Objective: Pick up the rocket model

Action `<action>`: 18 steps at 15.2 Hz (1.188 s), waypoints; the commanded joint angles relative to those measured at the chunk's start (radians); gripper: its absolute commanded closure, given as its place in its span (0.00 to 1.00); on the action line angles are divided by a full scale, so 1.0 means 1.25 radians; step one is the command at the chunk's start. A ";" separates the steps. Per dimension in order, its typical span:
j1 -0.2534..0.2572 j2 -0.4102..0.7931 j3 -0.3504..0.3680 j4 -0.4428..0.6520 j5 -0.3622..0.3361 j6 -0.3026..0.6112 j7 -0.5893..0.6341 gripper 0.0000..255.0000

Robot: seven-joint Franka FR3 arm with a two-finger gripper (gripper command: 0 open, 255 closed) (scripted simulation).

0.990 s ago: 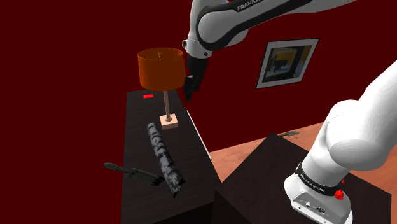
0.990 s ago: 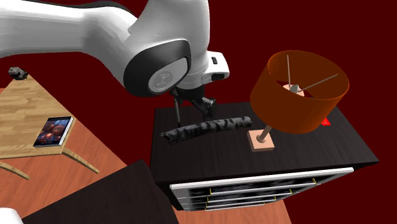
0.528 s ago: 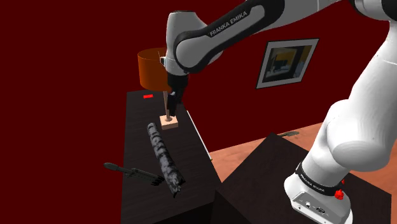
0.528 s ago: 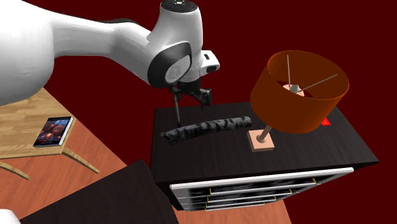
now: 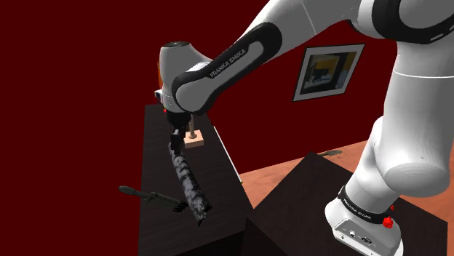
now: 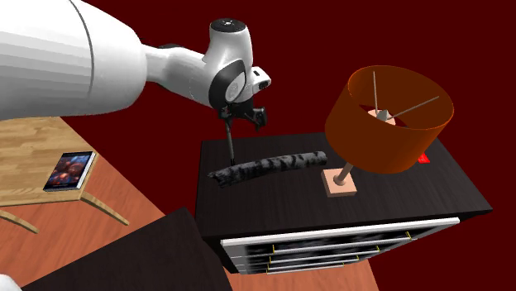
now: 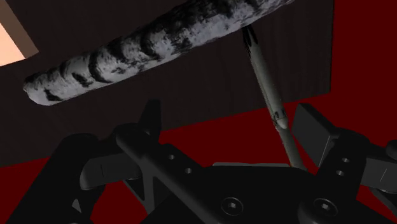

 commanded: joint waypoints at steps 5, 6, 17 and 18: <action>0.064 0.147 0.015 0.106 -0.079 0.025 0.002 0.00; 0.075 0.172 0.016 0.125 -0.092 0.028 0.001 0.00; 0.171 0.380 0.010 0.286 -0.185 0.051 -0.016 0.00; 0.173 0.387 0.008 0.287 -0.187 0.058 -0.015 0.00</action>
